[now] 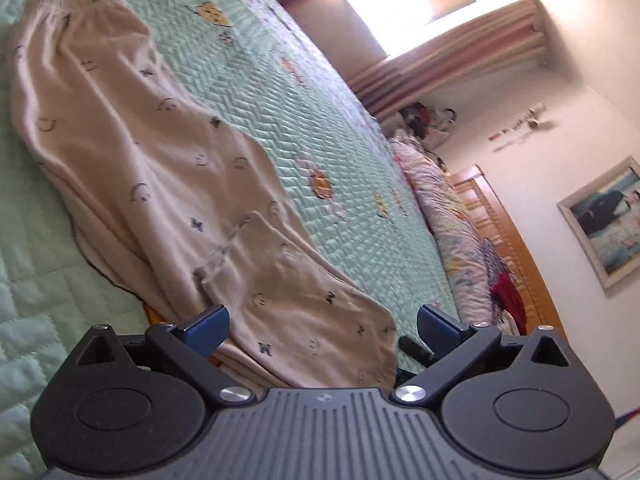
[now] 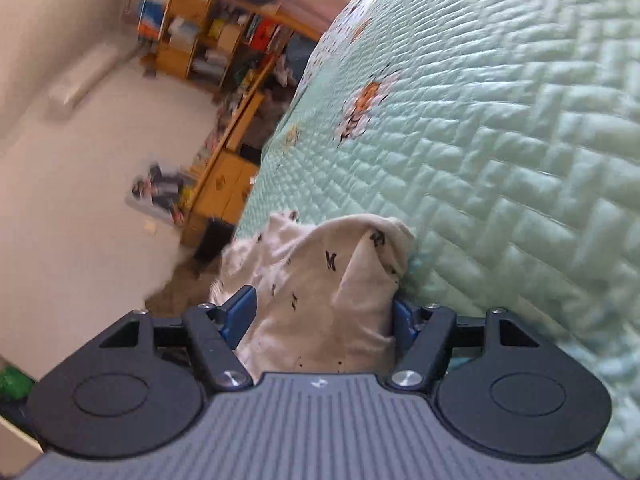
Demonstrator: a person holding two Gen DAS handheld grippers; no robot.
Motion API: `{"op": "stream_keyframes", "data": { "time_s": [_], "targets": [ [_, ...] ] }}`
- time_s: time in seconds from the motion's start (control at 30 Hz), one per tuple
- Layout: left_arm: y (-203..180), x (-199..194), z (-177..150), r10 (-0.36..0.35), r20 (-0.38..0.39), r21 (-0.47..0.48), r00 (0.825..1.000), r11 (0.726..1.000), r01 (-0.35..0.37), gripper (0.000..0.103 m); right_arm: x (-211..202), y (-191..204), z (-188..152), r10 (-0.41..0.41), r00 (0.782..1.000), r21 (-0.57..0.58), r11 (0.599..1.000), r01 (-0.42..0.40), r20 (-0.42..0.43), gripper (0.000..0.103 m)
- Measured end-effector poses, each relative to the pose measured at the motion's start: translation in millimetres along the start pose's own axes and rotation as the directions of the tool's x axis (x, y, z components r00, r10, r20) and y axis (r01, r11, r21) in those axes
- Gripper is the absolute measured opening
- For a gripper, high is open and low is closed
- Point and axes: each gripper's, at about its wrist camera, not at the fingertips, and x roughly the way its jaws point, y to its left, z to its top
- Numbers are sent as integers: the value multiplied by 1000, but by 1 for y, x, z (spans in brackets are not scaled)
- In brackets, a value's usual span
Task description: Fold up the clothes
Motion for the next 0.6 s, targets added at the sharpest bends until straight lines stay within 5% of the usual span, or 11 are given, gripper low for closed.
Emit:
{"op": "stream_keyframes", "data": {
  "time_s": [0.1, 0.2, 0.3, 0.47, 0.6],
  "targets": [
    [4, -4, 2, 25, 13, -35, 1000, 999, -24, 100, -2, 18, 0, -90, 996, -100, 991, 87, -18, 24],
    [2, -6, 0, 70, 11, -34, 997, 997, -70, 100, 2, 39, -10, -168, 986, -268, 949, 165, 11, 22],
    [-9, -2, -5, 78, -14, -3, 997, 997, -78, 101, 4, 77, -28, -270, 958, -527, 803, 278, 95, 22],
    [-25, 13, -11, 85, -62, 25, 994, 996, -84, 101, -2, 83, -25, -337, 921, -601, 702, 383, 193, 20],
    [-21, 5, -9, 118, -15, -1, 993, 993, -118, 101, -21, 77, -18, -390, 883, -604, 648, 465, 261, 19]
  ]
}}
